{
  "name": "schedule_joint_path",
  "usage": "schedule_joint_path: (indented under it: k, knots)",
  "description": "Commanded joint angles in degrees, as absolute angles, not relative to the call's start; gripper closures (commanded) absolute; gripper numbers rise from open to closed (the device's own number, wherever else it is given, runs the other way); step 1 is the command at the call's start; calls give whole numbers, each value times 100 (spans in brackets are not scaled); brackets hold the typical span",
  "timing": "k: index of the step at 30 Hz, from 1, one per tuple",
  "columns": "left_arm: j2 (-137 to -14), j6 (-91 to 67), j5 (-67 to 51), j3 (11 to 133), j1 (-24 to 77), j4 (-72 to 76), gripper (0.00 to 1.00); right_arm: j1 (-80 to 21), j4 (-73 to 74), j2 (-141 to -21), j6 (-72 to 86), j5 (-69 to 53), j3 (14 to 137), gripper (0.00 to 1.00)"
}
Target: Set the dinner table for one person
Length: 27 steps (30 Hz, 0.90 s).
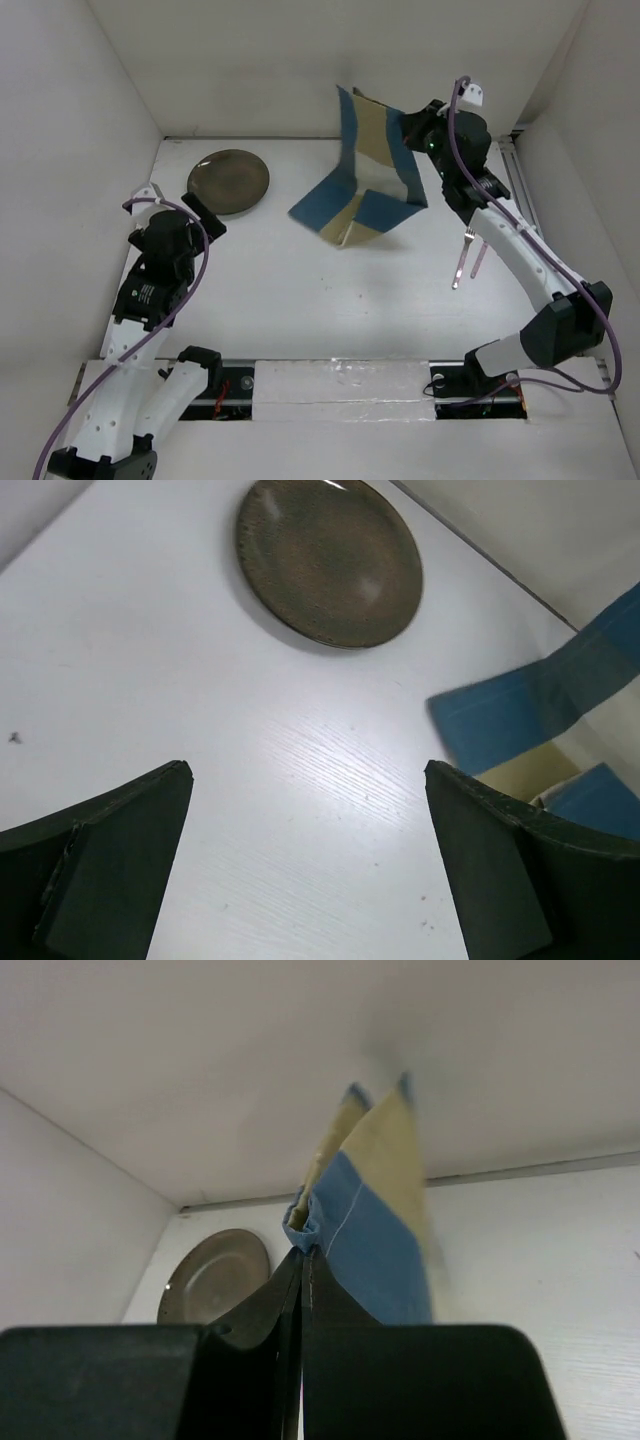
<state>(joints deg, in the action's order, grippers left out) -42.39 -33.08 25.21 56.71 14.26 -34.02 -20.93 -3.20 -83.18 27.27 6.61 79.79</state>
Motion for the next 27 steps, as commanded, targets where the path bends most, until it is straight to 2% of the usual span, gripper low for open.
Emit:
schedule_joint_path:
  k: [1,8,14,17,23,25,27]
  knots:
    - [-4499,-3146,1640,5634,1441,-2928,0,-2057,-264,-8815,2892,441,7569,100]
    - [-5080,-3216,-182,5380,1441,-2198,0,-1916,-597,-9333,2787,-1422,7540,100]
    - [-5019,-3673,-466,5002,1547,-1775,0,-2520,-396,-9991,2400,-2881,8522,100]
    - [-4581,-4103,-63,5053,1547,-2082,0,-3056,17,-10300,2136,-3277,9077,100]
    - [-3464,-5132,1984,5572,1547,-3425,0,-3919,325,-11293,2170,-4216,10887,100]
    - [-3077,-5273,2415,5695,1547,-3585,0,-4061,-32,-11469,2363,-4473,11396,100]
    - [-2988,-5151,2470,5695,1547,-3638,0,-4113,-542,-11400,2583,-4387,11399,100]
